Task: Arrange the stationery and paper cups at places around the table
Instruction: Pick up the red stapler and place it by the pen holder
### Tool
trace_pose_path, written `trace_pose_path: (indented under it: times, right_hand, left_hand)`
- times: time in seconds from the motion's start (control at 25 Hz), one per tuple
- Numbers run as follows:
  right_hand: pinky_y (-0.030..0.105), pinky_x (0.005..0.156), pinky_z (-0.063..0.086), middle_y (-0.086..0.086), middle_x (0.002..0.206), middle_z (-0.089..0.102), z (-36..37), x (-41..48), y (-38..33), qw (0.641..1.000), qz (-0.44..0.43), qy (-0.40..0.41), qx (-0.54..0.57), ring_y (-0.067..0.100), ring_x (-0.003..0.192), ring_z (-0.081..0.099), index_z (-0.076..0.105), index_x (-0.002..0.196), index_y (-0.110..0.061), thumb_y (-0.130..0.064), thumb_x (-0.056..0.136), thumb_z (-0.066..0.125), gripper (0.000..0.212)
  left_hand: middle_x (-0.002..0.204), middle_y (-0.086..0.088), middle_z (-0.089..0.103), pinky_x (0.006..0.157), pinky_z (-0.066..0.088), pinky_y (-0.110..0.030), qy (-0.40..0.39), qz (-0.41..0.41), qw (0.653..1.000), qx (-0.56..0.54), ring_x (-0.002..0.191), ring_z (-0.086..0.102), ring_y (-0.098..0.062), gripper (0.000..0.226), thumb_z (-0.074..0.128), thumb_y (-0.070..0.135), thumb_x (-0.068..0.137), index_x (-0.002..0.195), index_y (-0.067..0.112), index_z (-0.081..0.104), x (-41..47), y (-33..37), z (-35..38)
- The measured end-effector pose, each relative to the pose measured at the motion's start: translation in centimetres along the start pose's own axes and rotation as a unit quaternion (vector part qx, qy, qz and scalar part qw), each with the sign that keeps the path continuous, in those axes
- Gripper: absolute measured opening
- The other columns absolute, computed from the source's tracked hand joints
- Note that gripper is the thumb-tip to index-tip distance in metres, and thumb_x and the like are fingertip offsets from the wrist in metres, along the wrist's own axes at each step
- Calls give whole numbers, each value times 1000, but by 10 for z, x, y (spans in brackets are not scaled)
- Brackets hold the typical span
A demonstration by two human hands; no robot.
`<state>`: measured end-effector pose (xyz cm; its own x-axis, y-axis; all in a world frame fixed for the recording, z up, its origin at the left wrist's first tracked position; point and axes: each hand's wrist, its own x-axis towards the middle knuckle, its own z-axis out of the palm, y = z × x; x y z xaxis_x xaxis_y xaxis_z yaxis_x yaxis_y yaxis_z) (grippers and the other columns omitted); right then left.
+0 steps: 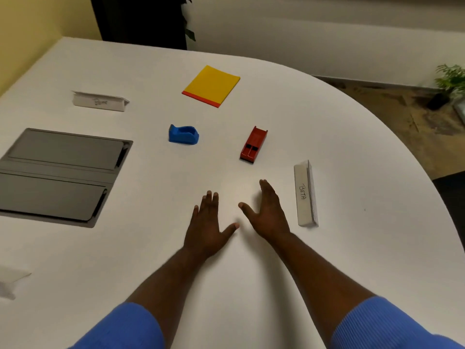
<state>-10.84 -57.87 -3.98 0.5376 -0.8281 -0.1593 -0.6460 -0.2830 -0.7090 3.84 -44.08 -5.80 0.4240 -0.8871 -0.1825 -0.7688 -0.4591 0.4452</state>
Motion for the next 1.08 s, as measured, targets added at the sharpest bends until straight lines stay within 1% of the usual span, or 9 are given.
trace_pose_path:
  times: [0.24,0.4,0.48,0.6,0.68,0.76,0.88,0.96,1.08]
  right_hand:
    - [34,121,25,-4,168,20,22,71,11,999,16,35,29,12,153,22,13,161,-25,-63,88,63,97]
    - [32,120,25,-3,167,25,25,118,3,994,28,81,74,15,152,26,16,161,-23,-60,92,61,90]
    - [27,116,25,-1,163,34,23,133,-2,992,17,98,83,17,148,33,20,160,-23,-54,95,59,83]
    - [44,120,32,-3,150,52,26,141,-6,991,-24,96,84,19,137,49,29,156,-23,-45,99,54,65]
    - [48,123,24,-4,152,50,28,133,-9,993,-32,84,83,18,139,47,27,157,-22,-43,102,50,63]
    - [49,123,24,-5,150,52,31,117,-13,992,-28,81,91,17,136,49,28,156,-24,-43,102,50,62]
    - [37,119,30,-3,144,56,40,74,-14,992,-6,86,97,12,128,49,28,155,-26,-49,99,53,65]
    - [30,111,34,-1,148,53,44,37,-14,993,23,69,94,16,132,47,25,157,-26,-54,97,55,73]
    - [35,109,39,3,149,50,47,-14,-11,993,70,55,74,20,136,47,26,157,-25,-58,92,62,81]
  left_hand:
    - [173,-5,0,128,-6,-47,17,27,999,27,159,-4,-19,108,24,80,84,163,13,-5,91,9,25]
    - [172,-6,9,127,-11,-49,37,35,999,-9,160,-1,-19,99,45,57,87,163,9,3,152,21,23]
    - [172,-5,12,126,-12,-50,43,22,998,-28,159,1,-18,93,44,45,87,163,9,4,176,28,19]
    - [171,-2,19,127,-13,-49,35,17,998,-52,159,4,-17,86,34,40,87,164,11,9,193,34,13]
    - [171,-2,18,127,-11,-50,31,33,998,-34,159,4,-18,79,40,36,95,164,12,9,184,32,12]
    - [171,-1,17,127,-9,-50,28,40,998,-26,159,3,-17,76,46,32,99,164,14,10,163,28,14]
    - [171,1,19,128,-9,-48,28,46,997,-57,159,4,-16,74,46,35,98,164,21,14,111,27,20]
    - [169,3,23,128,-9,-46,30,46,995,-82,159,6,-17,77,43,43,93,163,24,19,66,27,24]
    - [166,6,28,127,-13,-40,12,51,995,-87,159,7,-15,93,44,65,85,162,18,23,-6,23,36]
